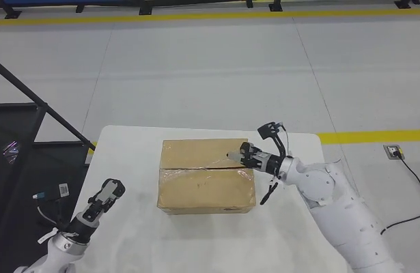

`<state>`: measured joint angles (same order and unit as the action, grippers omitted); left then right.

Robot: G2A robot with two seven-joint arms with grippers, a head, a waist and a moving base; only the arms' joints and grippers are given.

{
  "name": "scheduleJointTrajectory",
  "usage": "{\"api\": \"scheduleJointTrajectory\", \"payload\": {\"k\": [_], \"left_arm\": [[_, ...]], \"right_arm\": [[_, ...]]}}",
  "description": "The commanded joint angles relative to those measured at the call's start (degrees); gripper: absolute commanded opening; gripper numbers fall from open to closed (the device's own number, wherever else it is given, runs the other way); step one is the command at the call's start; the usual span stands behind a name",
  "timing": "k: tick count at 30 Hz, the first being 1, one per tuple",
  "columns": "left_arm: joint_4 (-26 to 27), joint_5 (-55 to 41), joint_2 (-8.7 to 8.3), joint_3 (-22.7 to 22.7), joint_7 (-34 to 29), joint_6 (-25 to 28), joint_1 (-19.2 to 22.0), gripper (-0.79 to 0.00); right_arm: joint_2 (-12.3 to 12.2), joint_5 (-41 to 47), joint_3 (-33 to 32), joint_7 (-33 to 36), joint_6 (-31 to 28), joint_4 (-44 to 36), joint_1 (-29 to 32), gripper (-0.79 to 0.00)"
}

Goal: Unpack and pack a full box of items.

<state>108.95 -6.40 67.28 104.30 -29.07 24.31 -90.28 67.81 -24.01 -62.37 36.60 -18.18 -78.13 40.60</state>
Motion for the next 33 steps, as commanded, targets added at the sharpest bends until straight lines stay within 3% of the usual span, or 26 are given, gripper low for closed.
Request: {"api": "scheduleJointTrajectory", "payload": {"k": [1, 4, 5, 7, 8, 13, 19, 26, 33], "left_arm": [[0.0, -0.3, -0.04, 0.1, 0.0, 0.1, -0.1, 0.0], [0.1, -0.8, -0.11, 0.3, -0.2, 0.4, -0.3, 0.0], [0.0, -1.0, -0.13, 0.4, -0.3, 0.5, -0.3, 0.0], [0.0, -1.4, -0.18, 0.5, -0.5, 0.6, -0.4, 0.0], [0.0, -1.5, -0.21, 0.6, -0.5, 0.7, -0.5, 0.0], [0.0, -2.3, -0.32, 0.9, -0.8, 0.8, -0.7, 0.0], [0.0, -2.9, -0.5, 0.2, -1.9, -0.1, 0.2, 0.0], [-1.6, -2.8, -0.84, -3.4, -5.6, -2.7, 5.6, 0.0], [-7.4, -3.3, -1.09, -8.6, -10.4, -6.2, 13.3, 0.0]], "right_arm": [[-0.1, -3.2, 0.1, -1.5, 3.1, -1.9, 0.9, -0.419], [-0.1, -5.9, 0.3, -2.6, 6.2, -4.6, 2.2, -0.517], [-0.1, -6.8, 0.2, -3.0, 7.0, -5.1, 2.6, -0.573], [-0.1, -7.5, 0.1, -3.2, 7.9, -6.2, 3.2, -0.767], [-0.2, -7.9, 0.0, -3.2, 8.4, -6.6, 3.4, -0.785], [-0.2, -8.2, -0.4, -3.4, 8.8, -8.0, 4.3, -0.785], [-0.2, -2.0, -2.3, -2.7, 6.7, -9.3, 5.7, -0.785], [-0.5, 4.6, -4.4, -0.3, 5.9, -12.9, 8.4, -0.785], [-0.7, 11.6, -6.4, 1.5, 5.3, -15.9, 11.1, -0.785]]}}
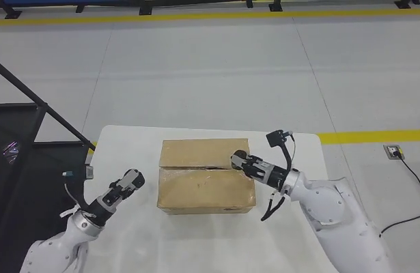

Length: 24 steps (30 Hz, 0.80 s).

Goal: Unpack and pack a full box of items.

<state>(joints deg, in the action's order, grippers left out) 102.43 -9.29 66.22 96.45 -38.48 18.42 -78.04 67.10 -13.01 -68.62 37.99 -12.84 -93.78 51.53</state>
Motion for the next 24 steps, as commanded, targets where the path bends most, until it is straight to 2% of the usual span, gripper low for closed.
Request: {"api": "scheduleJointTrajectory", "payload": {"k": [1, 6, 13, 19, 24], "left_arm": [[-1.9, -0.7, -0.06, -1.4, -1.9, -0.7, 2.1, 0.0], [-5.4, -0.8, -0.12, -4.6, -4.3, -1.4, 6.1, 0.0], [-7.9, -1.3, -0.11, -7.3, -4.9, -1.9, 9.0, 0.0], [-7.5, -1.5, -0.42, -6.5, -4.9, -1.0, 8.4, 0.0], [-5.8, -2.9, -0.9, -3.0, -4.3, 0.9, 5.8, 0.0]], "right_arm": [[0.0, 1.3, -0.4, -0.1, 0.3, -0.4, 0.5, -0.785], [0.1, 4.6, -0.6, -1.0, 0.3, -1.6, 1.7, -0.785], [-0.2, 10.0, -1.5, 3.3, -2.1, -2.0, 2.6, -0.785], [-0.3, 10.7, -1.8, 3.2, -2.8, -2.4, 3.1, -0.785], [-0.2, 12.4, -1.9, 2.9, -4.2, -2.5, 3.0, -0.785]]}}
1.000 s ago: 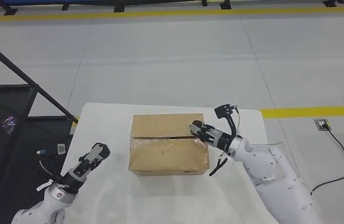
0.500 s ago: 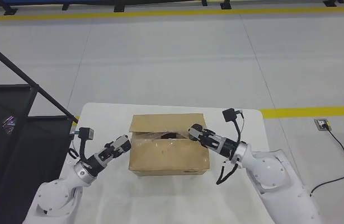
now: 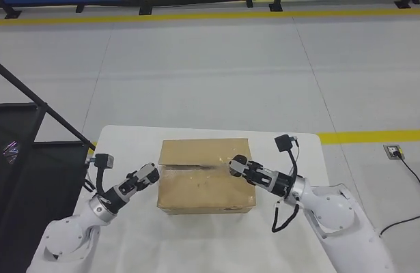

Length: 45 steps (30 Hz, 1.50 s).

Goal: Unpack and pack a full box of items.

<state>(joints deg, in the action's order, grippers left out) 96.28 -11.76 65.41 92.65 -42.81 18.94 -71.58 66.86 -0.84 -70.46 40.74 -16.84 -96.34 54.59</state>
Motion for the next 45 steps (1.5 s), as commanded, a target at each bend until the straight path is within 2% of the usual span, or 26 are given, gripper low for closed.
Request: {"api": "scheduleJointTrajectory", "payload": {"k": [1, 7, 12, 17, 23, 27, 28, 31, 37, 41, 45], "left_arm": [[0.7, -1.0, -0.21, 1.8, 0.0, 0.9, -1.4, 0.0], [0.5, -3.8, -0.77, 7.3, 0.8, 2.4, -5.2, 0.0], [-2.1, -5.5, -1.01, 8.2, 0.3, 2.4, -5.8, 0.0], [-2.5, 2.3, -0.96, 5.2, 4.5, 0.9, -4.4, 0.0], [-0.1, 16.0, -0.67, -0.6, 11.1, -3.9, -2.5, 0.0], [0.7, 21.5, -0.47, -3.9, 13.2, -6.2, -1.4, 0.0], [0.8, 22.5, -0.44, -4.5, 13.5, -6.7, -1.2, -0.025], [0.9, 24.8, -0.37, -5.7, 14.5, -8.0, -0.9, -0.409], [1.0, 25.9, -0.33, -6.4, 15.6, -9.0, -1.0, -0.434], [1.6, 26.0, -0.39, -6.2, 15.7, -9.0, -1.5, -0.566], [2.1, 26.2, -0.47, -6.1, 15.6, -9.0, -1.9, -0.64]], "right_arm": [[0.0, 0.4, -0.1, 0.1, -0.3, -0.1, -0.1, -0.785], [0.0, 4.6, -0.1, 1.6, -2.6, -0.6, -0.2, -0.785], [0.0, 7.2, -0.4, 2.5, -3.0, -0.9, -0.4, -0.785], [0.0, 7.3, 0.2, 2.2, -2.3, -0.8, -1.0, -0.785], [0.1, 7.7, 0.6, 2.3, -2.1, 0.3, -1.7, -0.785], [0.0, 8.0, 0.3, 2.2, -2.5, 0.8, -1.4, -0.785], [0.0, 8.1, 0.2, 2.2, -2.7, 0.9, -1.3, -0.785], [-0.1, 8.4, -0.2, 2.2, -3.0, 1.2, -1.0, -0.785], [-0.1, 8.9, -0.4, 2.4, -3.2, 2.4, -1.4, -0.785], [-0.1, 9.4, -0.2, 2.6, -3.2, 3.1, -2.0, -0.785], [-0.1, 9.4, 0.1, 2.7, -3.2, 3.5, -2.5, -0.785]]}}
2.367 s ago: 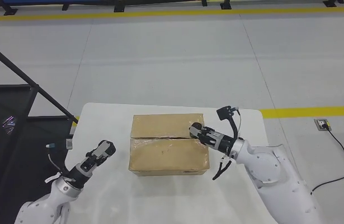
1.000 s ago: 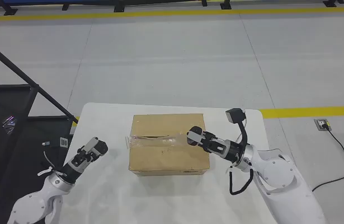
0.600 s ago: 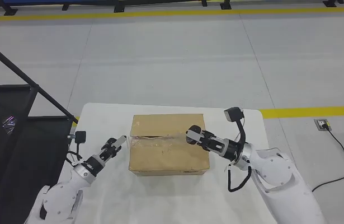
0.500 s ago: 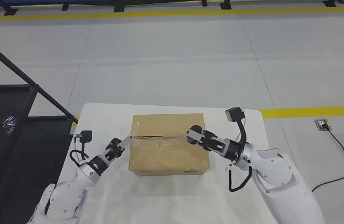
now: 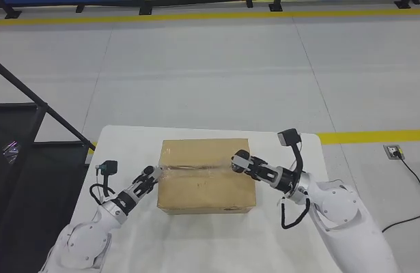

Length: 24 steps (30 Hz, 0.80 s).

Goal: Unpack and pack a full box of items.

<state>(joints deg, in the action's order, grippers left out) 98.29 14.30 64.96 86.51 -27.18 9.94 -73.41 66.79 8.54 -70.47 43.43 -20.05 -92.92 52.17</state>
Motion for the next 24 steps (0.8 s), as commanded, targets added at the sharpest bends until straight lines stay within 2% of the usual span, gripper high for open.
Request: {"api": "scheduleJointTrajectory", "payload": {"k": [1, 4, 17, 24], "left_arm": [[0.1, 0.2, -0.04, 0.1, 0.0, 0.0, -0.1, -0.65], [0.2, 0.4, -0.08, 0.2, 0.1, -0.2, -0.3, -0.68], [1.2, -0.6, -0.51, 3.1, 0.1, 0.4, -2.2, -0.699], [0.8, -0.9, -0.62, 3.2, -0.4, 0.5, -2.1, -0.711]], "right_arm": [[0.0, 0.0, 0.1, 0.1, 0.0, 0.2, -0.2, -0.785], [0.0, 0.1, 0.2, 0.2, 0.1, 0.5, -0.5, -0.785], [0.1, 0.2, 0.0, -1.6, 1.4, 2.0, -1.5, -0.785], [0.1, 0.5, 0.3, -1.4, 1.3, 2.4, -1.9, -0.785]]}}
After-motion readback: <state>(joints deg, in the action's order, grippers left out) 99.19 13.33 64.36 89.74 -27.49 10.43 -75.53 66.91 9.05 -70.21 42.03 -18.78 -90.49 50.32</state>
